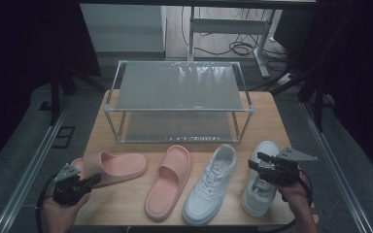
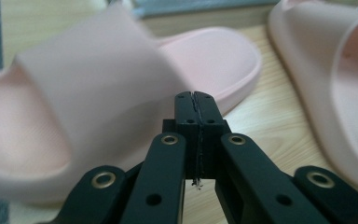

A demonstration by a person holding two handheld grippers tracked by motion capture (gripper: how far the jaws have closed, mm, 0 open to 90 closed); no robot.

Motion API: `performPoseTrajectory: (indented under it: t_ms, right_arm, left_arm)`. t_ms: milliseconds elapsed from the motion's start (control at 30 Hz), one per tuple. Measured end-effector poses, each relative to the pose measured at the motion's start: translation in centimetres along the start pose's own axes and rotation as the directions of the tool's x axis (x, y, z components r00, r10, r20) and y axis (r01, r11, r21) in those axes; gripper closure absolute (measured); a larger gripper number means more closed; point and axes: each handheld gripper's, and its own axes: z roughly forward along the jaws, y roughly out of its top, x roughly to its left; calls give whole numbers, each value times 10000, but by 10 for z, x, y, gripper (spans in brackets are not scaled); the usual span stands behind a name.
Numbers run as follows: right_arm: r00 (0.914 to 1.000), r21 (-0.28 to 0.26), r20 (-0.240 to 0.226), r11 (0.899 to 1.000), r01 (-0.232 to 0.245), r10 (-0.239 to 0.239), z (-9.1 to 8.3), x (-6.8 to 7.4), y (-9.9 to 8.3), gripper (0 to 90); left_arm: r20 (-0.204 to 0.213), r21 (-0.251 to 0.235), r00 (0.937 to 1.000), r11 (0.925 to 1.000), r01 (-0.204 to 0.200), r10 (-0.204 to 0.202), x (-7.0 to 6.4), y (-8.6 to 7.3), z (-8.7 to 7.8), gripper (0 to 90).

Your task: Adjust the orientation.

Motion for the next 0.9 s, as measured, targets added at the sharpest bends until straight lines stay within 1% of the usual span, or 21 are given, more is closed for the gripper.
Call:
performPoseTrajectory:
  t_ms: [100, 167, 233, 333, 467, 700, 800, 900]
  right_arm:
    - [10000, 20, -11, 10000, 2, -2, 1, 0, 0, 460]
    - [10000, 31, -19, 10000, 16, -16, 1, 0, 0, 460]
    - [10000, 34, -27, 10000, 20, -20, 1, 0, 0, 460]
    - [10000, 43, -31, 10000, 27, -27, 1, 0, -1, 460]
    - [10000, 31, -2, 10000, -15, 15, 1, -1, -1, 460]
    - [10000, -6, 18, 10000, 38, -38, 1, 0, -1, 460]
    - [10000, 46, 11, 10000, 36, -37, 2, 0, -1, 460]
    - [10000, 52, -4, 10000, 26, -26, 2, 0, -2, 460]
  left_arm:
    - [131, -176, 9992, 9992, -367, 369, -12, 12, 0, 900]
    - [241, -262, 9978, 9978, -608, 615, -21, 23, 2, 900]
    - [317, -315, 9966, 9967, -751, 761, -25, 31, 6, 900]
    - [395, -464, 9958, 9956, -812, 830, -31, 44, 15, 900]
    - [547, -452, 9941, 9948, -912, 936, -36, 55, 29, 900]
    - [482, -420, 9944, 9949, -921, 941, -40, 66, 47, 900]
    - [480, -293, 9941, 9949, -964, 977, -41, 71, 55, 900]
    - [452, -147, 9947, 9956, -922, 928, -42, 76, 64, 900]
